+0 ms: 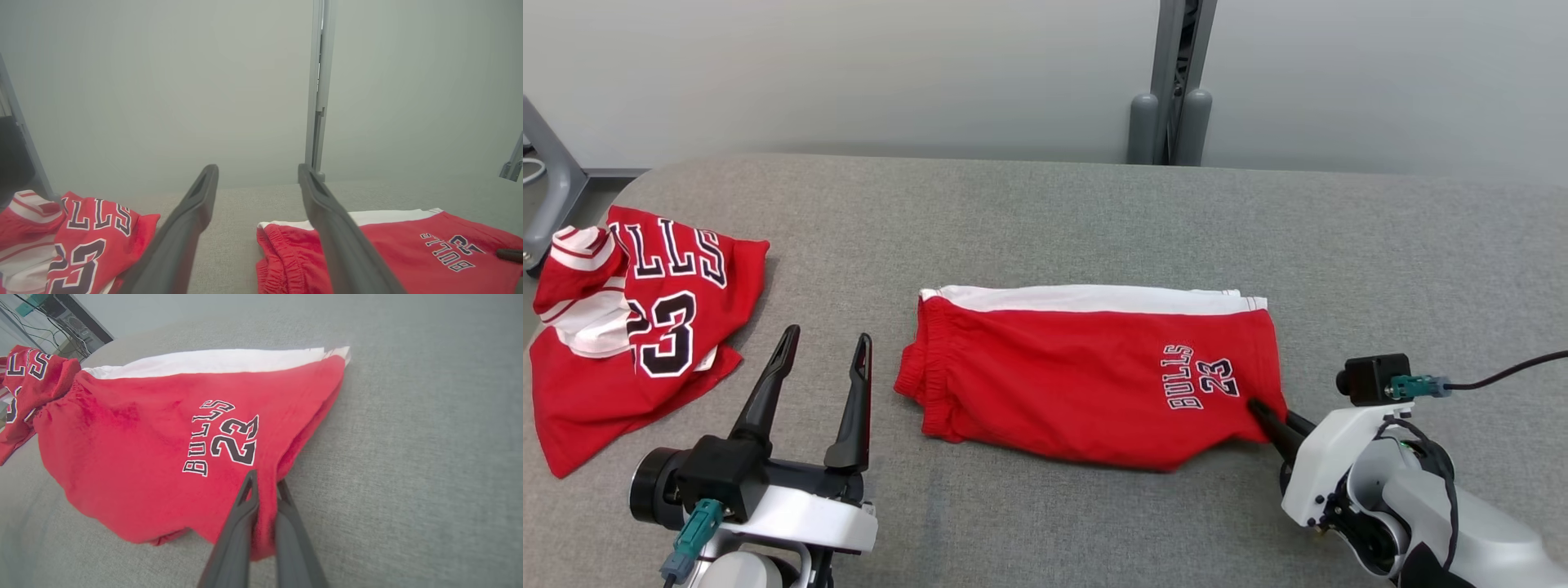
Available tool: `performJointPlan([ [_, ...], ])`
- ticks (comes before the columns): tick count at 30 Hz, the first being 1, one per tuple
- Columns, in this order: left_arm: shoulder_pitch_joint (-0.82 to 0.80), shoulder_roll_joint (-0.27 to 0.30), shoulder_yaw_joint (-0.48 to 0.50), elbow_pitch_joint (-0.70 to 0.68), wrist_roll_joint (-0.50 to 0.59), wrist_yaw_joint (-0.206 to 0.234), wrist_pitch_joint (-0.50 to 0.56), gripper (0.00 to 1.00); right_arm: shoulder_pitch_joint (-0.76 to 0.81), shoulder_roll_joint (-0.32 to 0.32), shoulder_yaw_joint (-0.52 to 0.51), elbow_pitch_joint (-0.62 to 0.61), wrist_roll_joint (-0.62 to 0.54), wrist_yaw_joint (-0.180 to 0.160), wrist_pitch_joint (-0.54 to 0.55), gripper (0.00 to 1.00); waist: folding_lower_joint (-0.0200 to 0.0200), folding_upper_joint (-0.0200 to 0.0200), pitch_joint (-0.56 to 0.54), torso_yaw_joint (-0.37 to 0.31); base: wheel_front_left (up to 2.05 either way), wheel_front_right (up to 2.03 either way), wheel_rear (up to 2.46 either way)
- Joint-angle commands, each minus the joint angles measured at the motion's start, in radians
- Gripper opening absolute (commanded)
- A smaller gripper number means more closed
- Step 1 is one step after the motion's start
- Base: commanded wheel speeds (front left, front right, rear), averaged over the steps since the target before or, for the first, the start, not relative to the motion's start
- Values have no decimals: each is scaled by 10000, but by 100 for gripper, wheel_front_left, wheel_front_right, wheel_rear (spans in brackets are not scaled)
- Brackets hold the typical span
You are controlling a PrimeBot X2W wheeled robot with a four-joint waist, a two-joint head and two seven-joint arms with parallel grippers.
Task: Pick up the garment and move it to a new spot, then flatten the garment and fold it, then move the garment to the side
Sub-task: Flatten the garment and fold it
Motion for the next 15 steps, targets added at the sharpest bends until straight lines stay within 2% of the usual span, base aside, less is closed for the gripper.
performJointPlan([
  [1, 123, 34, 21, -6, 30, -1, -28, 100, 143, -9, 74, 64, 113, -3, 93, 0, 0, -1, -46, -33, 0, 0, 0],
  [3, 116, 32, 37, -9, 38, -7, -28, 100, 145, -1, 93, 139, 159, -3, 91, 0, 0, -1, -49, -53, 0, 0, 0],
  [4, 119, 32, 36, -6, 47, -13, -28, 100, 124, 2, 100, 227, 146, -3, 59, 6, 0, -1, -44, -59, 0, 0, 0],
  [5, 128, 30, 34, 12, 61, -20, -28, 100, 84, 28, 107, 289, 129, -3, -13, 43, 0, -1, -41, -67, 0, 0, 0],
  [6, 128, 32, 38, 26, 67, -28, -28, 100, 47, 58, 120, 355, 102, -3, -72, 88, 0, -1, -40, -73, 0, 0, 0],
  [7, 132, 34, 47, 36, 61, -34, -28, 100, 32, 93, 144, 405, 91, -3, -106, 100, 0, -1, -42, -80, 0, 0, 0],
  [15, 373, 33, 295, 122, 85, -55, -28, 100, -151, 122, 30, 805, -514, -3, -1114, 100, 0, -1, -227, -301, 0, 0, 0],
])
